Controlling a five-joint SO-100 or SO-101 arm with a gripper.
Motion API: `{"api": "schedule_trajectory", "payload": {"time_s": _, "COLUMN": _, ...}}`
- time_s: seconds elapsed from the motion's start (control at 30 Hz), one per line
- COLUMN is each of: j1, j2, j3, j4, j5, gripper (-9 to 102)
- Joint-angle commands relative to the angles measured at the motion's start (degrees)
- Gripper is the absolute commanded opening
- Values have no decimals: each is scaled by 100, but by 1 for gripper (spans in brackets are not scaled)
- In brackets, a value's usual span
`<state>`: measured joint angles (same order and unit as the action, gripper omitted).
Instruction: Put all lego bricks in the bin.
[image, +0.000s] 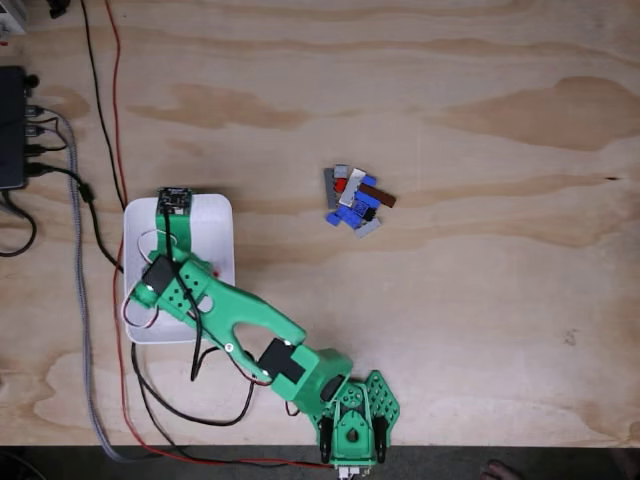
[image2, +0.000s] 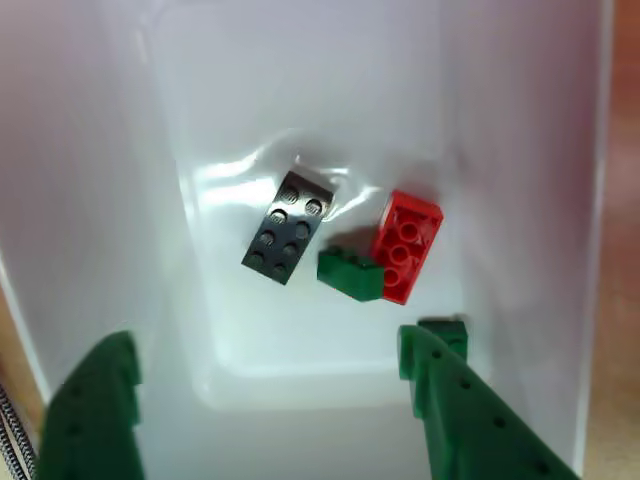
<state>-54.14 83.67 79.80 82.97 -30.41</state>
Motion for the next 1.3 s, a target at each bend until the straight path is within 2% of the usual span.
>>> {"api": "schedule_trajectory", "payload": {"time_s": 0.0, "j1": 1125, "j2": 1907, "j3": 369, "j4": 70, "j5": -272, "gripper": 40}}
{"api": "schedule_trajectory", "payload": {"time_s": 0.13, "j1": 3393, "j2": 3076, "j3": 1521, "j4": -53, "j5": -1441, "gripper": 30}}
{"api": "schedule_trajectory", "payload": {"time_s": 0.23, "j1": 4245, "j2": 2918, "j3": 2839, "j4": -756, "j5": -2162, "gripper": 23}}
{"api": "schedule_trajectory", "payload": {"time_s": 0.33, "j1": 4298, "j2": 2408, "j3": 3472, "j4": -1318, "j5": -2276, "gripper": 26}}
{"api": "schedule_trajectory", "payload": {"time_s": 0.5, "j1": 4131, "j2": 1468, "j3": 3270, "j4": -1767, "j5": -1986, "gripper": 26}}
{"api": "schedule_trajectory", "payload": {"time_s": 0.93, "j1": 4957, "j2": -26, "j3": 2470, "j4": -2118, "j5": -2435, "gripper": 25}}
{"api": "schedule_trajectory", "payload": {"time_s": 1.17, "j1": 5001, "j2": -149, "j3": 2101, "j4": -2127, "j5": -2681, "gripper": 21}}
{"api": "schedule_trajectory", "payload": {"time_s": 1.27, "j1": 4834, "j2": -158, "j3": 1995, "j4": -2065, "j5": -2646, "gripper": 15}}
